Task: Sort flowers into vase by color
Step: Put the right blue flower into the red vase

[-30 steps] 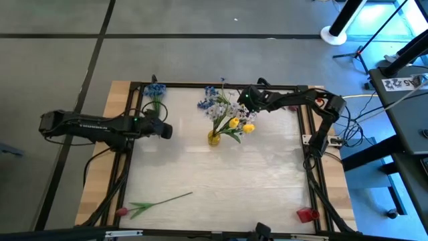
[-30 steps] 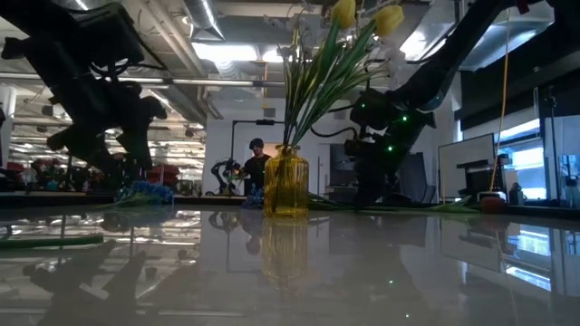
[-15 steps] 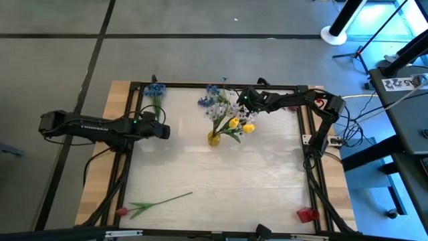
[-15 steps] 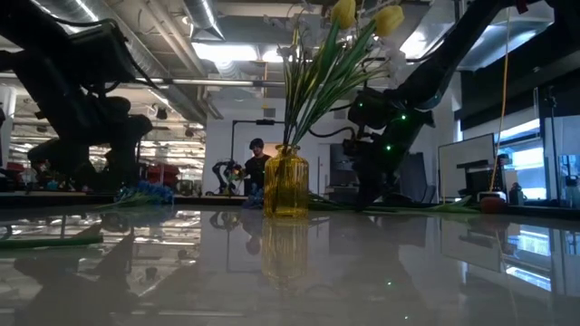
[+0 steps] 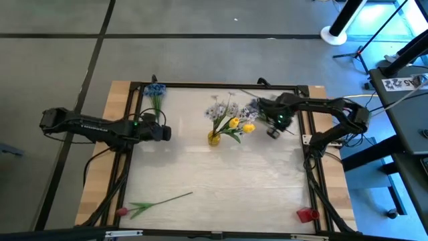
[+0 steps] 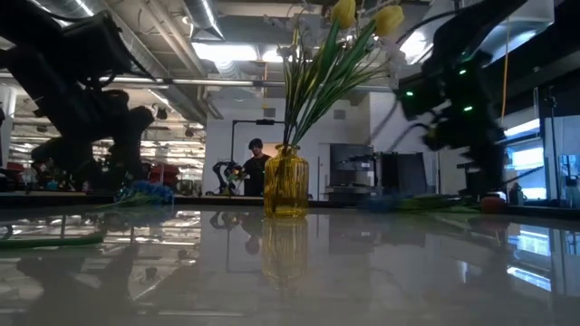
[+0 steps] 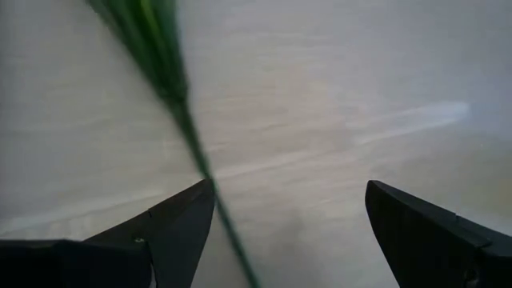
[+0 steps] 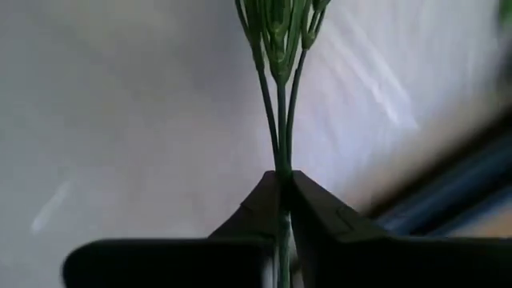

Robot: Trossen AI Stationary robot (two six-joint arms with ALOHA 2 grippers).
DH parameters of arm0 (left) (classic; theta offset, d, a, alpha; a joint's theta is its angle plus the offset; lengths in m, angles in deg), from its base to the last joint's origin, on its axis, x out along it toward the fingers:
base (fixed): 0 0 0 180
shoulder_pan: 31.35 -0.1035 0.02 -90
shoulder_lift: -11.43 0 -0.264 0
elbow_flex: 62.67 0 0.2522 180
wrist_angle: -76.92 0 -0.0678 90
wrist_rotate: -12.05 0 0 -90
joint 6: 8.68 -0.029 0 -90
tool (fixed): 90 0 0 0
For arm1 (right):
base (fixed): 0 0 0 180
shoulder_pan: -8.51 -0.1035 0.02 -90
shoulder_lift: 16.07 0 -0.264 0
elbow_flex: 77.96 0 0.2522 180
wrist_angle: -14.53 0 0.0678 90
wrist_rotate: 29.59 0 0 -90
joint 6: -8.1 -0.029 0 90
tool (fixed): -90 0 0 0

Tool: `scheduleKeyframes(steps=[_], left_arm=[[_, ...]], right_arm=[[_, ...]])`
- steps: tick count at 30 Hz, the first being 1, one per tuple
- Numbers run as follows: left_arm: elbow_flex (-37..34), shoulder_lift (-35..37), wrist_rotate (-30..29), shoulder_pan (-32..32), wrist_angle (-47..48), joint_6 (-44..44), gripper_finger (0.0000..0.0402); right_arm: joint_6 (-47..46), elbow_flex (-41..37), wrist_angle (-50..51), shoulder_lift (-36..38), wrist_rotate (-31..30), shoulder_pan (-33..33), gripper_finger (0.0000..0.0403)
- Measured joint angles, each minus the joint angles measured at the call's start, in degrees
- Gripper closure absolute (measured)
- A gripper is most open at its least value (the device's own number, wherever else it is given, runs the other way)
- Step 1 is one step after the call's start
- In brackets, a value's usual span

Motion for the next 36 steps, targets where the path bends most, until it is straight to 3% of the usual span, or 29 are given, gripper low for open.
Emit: scheduleKeyframes(steps=[3, 8, 15, 19, 26, 32, 36], left_arm=[[0.00, 0.00, -2.01, 1.67, -3.18, -0.32, 0.0084], [0.00, 0.02, -6.15, 3.35, -8.66, -5.72, 0.0084], [0.00, 0.02, -6.90, 5.19, -17.20, -13.18, 0.0084], [0.01, 0.02, -7.34, 7.95, -19.88, -16.25, 0.0084], [0.00, 0.02, -9.19, 13.06, -18.87, -14.66, 0.0084], [0.00, 0.02, -12.97, 17.04, -19.70, -13.84, 0.0084], [0.00, 0.02, -14.50, 17.92, -20.31, -13.78, 0.0084]], right_arm=[[-1.33, -1.89, 7.11, 1.31, 0.46, -2.05, 0.0361], [-1.45, -2.37, 8.67, 1.58, 0.54, -5.02, 0.0303], [3.90, 0.25, -1.86, 1.60, -0.66, -5.76, 0.0189], [6.80, -0.77, -11.55, 0.89, -1.05, -2.11, 0.0162], [9.49, -3.96, -20.75, -3.08, -0.09, 3.38, 0.0216], [14.16, -4.23, -22.20, -6.00, 1.74, 3.15, 0.0294], [13.90, -4.53, -23.46, -4.90, 2.11, 3.17, 0.0369]])
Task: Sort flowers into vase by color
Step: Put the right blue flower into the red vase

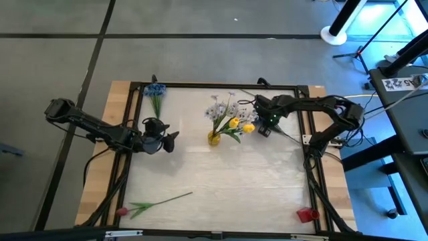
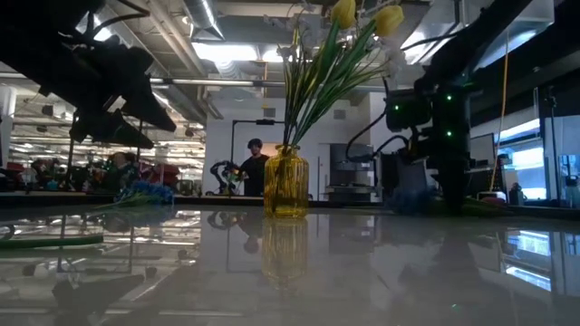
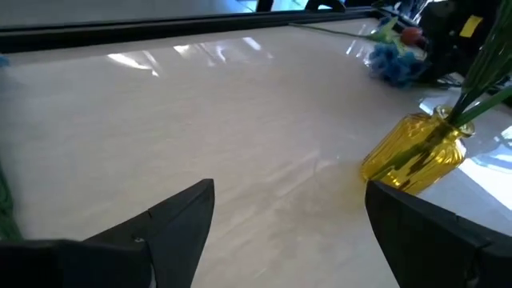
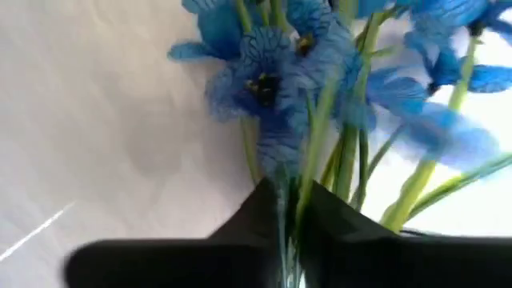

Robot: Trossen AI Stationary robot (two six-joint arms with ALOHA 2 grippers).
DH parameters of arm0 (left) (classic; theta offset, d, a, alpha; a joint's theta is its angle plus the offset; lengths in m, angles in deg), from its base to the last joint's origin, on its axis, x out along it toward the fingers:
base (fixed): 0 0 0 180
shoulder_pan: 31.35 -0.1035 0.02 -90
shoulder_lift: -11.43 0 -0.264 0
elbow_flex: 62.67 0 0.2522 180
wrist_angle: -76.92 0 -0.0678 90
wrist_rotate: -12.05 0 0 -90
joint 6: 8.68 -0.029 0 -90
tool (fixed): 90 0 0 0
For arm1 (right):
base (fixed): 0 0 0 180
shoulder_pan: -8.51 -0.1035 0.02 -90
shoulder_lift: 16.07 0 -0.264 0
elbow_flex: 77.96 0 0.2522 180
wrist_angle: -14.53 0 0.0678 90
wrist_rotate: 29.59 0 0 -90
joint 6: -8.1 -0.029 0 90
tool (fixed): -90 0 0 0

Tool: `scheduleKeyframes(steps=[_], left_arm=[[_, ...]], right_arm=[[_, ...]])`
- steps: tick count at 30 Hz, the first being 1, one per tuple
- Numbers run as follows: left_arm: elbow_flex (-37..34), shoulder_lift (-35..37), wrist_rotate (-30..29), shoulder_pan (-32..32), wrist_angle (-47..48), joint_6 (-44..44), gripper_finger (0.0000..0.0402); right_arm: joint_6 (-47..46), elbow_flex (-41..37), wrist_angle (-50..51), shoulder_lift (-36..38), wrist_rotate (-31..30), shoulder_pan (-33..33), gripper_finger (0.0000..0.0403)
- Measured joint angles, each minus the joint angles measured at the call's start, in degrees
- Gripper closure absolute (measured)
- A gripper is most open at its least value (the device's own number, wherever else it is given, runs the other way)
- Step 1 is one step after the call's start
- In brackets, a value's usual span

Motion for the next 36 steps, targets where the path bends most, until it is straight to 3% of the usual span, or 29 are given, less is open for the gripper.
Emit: scheduleKeyframes(steps=[2, 6, 15, 20, 24, 27, 32, 36], left_arm=[[0.00, 0.00, -0.18, 0.01, -0.26, 0.91, 0.0084], [0.00, 0.00, -0.25, -0.06, -0.31, 1.58, 0.0084], [0.00, 0.00, 1.48, -0.06, -0.30, 1.42, 0.0084], [0.00, 0.00, 1.53, -0.05, -0.29, 1.42, 0.0084], [0.00, -0.01, 1.45, -0.21, -1.87, 2.02, 0.0084], [0.00, 0.00, 1.35, -1.03, -3.82, 0.68, 0.0084], [0.00, 0.00, 3.63, -1.31, -4.73, 1.85, 0.0084], [0.00, 0.00, 8.76, -1.17, -4.77, 2.97, 0.0084]], right_arm=[[0.04, -0.06, -1.16, 1.80, 0.47, 0.07, 0.0391], [-1.36, -0.01, 1.02, 9.04, 0.91, 0.00, 0.0385], [-1.05, 0.03, 1.25, 32.26, 1.96, 0.02, 0.0397], [-1.29, 0.08, -5.47, 45.15, 1.33, 0.02, 0.0394], [-2.78, 0.21, -7.19, 50.77, 3.21, 0.04, 0.0391], [-2.56, 0.17, -9.89, 52.67, 9.60, 0.02, 0.0398], [-3.40, 0.10, -19.13, 56.59, 28.55, -2.48, 0.0399], [-5.52, 0.07, -22.44, 60.18, 32.46, -9.50, 0.0400]])
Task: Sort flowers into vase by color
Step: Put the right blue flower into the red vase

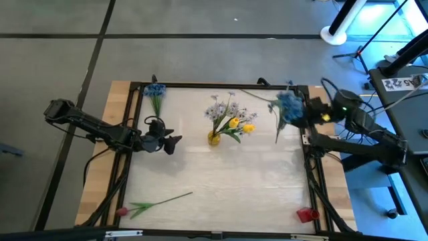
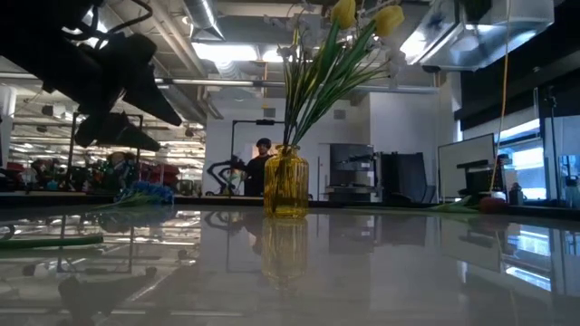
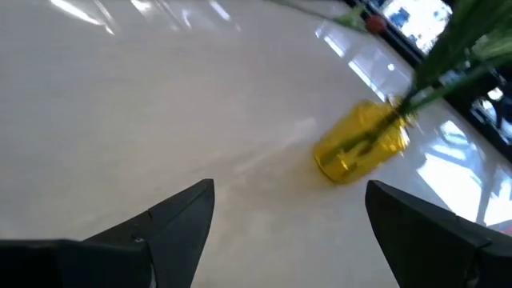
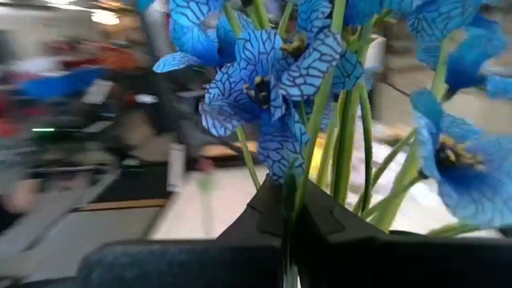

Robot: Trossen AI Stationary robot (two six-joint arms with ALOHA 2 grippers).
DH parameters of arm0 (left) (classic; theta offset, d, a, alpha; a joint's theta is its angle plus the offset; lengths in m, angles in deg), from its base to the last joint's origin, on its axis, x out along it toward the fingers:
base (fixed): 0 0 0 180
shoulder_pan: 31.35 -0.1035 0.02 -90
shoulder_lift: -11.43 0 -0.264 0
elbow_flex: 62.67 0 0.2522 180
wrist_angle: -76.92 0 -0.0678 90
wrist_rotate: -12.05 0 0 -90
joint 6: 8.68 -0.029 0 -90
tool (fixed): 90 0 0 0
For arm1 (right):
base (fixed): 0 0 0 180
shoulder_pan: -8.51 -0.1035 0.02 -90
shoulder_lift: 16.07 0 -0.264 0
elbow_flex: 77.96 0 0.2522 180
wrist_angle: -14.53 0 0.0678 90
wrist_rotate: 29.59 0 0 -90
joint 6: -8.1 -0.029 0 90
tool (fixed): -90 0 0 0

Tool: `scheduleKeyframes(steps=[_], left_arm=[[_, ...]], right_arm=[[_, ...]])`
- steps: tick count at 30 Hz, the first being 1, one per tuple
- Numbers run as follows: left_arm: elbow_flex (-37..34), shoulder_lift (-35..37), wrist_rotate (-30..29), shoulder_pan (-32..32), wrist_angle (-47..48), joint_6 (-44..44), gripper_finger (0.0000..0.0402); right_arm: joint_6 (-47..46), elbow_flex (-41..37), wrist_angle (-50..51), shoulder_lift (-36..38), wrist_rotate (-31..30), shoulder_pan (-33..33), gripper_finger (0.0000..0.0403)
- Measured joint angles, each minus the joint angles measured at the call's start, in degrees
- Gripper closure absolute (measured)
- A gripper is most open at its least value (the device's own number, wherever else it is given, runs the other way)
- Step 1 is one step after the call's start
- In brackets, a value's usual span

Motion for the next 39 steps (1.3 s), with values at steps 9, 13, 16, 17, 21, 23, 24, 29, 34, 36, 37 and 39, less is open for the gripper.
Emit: scheduleKeyframes(steps=[9, 13, 16, 17, 21, 23, 24, 29, 34, 36, 37, 39], left_arm=[[0.00, 0.00, 0.49, 0.04, -3.90, -3.49, 0.0084], [0.00, 0.00, 0.79, 0.60, -7.60, -7.87, 0.0084], [0.00, 0.00, 0.83, 1.34, -8.17, -9.03, 0.0084], [0.00, 0.00, 0.83, 1.51, -8.17, -9.05, 0.0084], [0.00, 0.00, 0.64, 1.86, -8.15, -9.13, 0.0084], [0.00, 0.00, 0.43, 1.86, -8.17, -9.87, 0.0084], [0.00, -0.01, 0.43, 1.86, -8.17, -10.20, 0.0084], [0.00, 0.00, 2.16, 1.84, -9.14, -10.09, 0.0084], [0.00, -0.02, 2.99, 2.28, -9.83, -7.68, 0.0084], [0.00, -0.02, 2.97, 2.27, -10.59, -7.48, 0.0084], [0.00, -0.02, 2.95, 2.24, -11.18, -7.49, 0.0084], [0.00, -0.02, 2.45, 2.15, -12.30, -7.52, 0.0084]], right_arm=[[-8.78, -6.80, -19.17, 0.97, 3.59, -23.33, 0.0401], [-9.75, -10.72, -26.02, 0.92, 3.01, -36.77, 0.0401], [-9.45, -11.85, -27.08, 0.93, 2.72, -47.01, 0.0401], [-8.96, -11.96, -27.02, 0.94, 2.37, -50.16, 0.0401], [-3.84, -11.98, -25.71, 0.94, 0.01, -61.59, 0.0401], [-1.18, -11.98, -23.06, 0.98, -3.17, -66.43, 0.0401], [-0.42, -11.98, -21.79, 0.97, -5.11, -68.62, 0.0401], [1.29, -12.11, -18.34, 0.88, -10.61, -76.90, 0.0402], [0.37, -17.06, -21.68, 2.58, -11.56, -81.73, 0.0402], [-0.57, -20.62, -26.11, 3.93, -11.79, -82.85, 0.0402], [-0.57, -22.29, -27.98, 4.64, -11.70, -83.21, 0.0402], [-0.74, -25.44, -31.53, 5.92, -11.55, -83.66, 0.0402]])
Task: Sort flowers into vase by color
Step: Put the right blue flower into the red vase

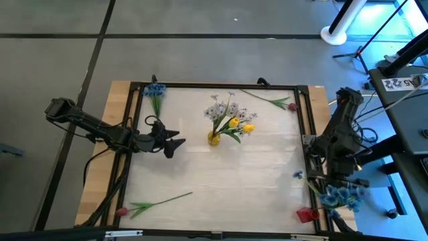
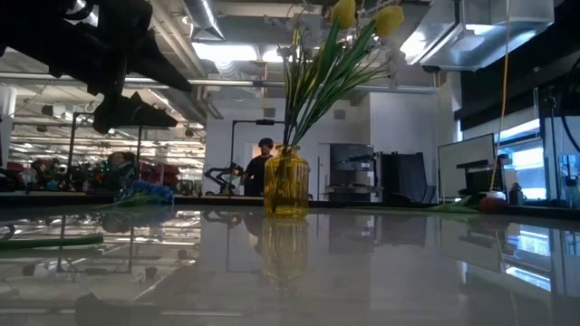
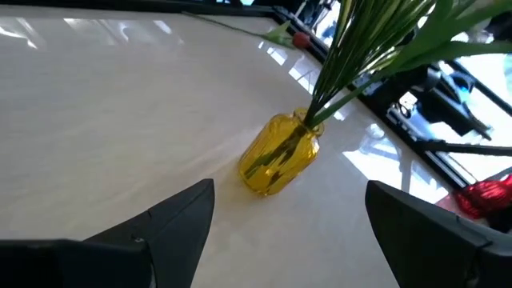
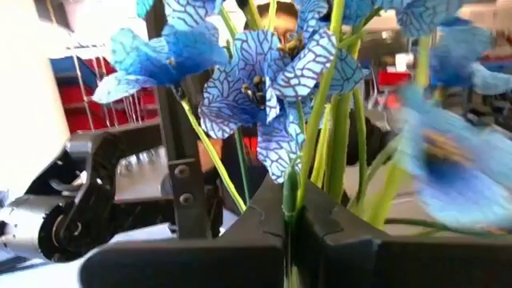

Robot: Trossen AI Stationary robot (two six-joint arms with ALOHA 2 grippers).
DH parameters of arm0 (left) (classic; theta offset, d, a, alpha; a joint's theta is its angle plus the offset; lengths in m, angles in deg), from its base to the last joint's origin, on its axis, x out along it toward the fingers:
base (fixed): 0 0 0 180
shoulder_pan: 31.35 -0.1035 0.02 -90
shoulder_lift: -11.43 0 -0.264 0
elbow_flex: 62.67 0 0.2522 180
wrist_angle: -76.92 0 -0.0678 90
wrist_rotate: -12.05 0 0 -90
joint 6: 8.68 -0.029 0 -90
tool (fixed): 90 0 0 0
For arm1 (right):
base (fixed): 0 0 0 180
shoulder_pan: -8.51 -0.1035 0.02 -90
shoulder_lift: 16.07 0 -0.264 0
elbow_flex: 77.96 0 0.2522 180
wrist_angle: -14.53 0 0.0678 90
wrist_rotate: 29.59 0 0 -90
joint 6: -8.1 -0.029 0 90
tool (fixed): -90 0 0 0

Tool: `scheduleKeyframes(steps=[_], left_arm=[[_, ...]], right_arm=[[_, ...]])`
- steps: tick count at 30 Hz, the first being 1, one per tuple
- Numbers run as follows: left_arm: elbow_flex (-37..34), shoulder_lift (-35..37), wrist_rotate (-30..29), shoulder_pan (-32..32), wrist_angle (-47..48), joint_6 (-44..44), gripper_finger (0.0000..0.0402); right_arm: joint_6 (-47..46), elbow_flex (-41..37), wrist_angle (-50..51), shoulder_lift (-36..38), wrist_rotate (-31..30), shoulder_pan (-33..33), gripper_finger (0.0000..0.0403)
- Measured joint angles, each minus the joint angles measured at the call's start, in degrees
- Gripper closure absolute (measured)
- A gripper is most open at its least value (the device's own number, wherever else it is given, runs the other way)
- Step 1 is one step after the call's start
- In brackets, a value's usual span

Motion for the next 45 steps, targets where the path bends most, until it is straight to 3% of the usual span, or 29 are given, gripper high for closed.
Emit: scheduleKeyframes(steps=[4, 15, 33, 45], left_arm=[[0.00, 0.01, -1.15, -0.03, -1.34, 0.00, 0.0084], [0.00, 0.01, -5.17, -0.03, -1.91, 0.00, 0.0084], [0.00, 0.02, -5.51, 0.00, -2.03, -0.07, 0.0084], [0.00, 0.02, -5.51, 0.00, -2.03, -0.09, 0.0084]], right_arm=[[-0.22, -3.34, -5.61, 1.71, 0.05, 0.16, 0.0402], [-1.08, -3.33, -7.58, 4.81, -1.02, 0.18, 0.0401], [-1.47, -8.24, -16.01, 3.29, -0.94, 0.18, 0.0399], [-0.91, -8.31, -13.38, 1.76, 0.09, 0.18, 0.0399]])
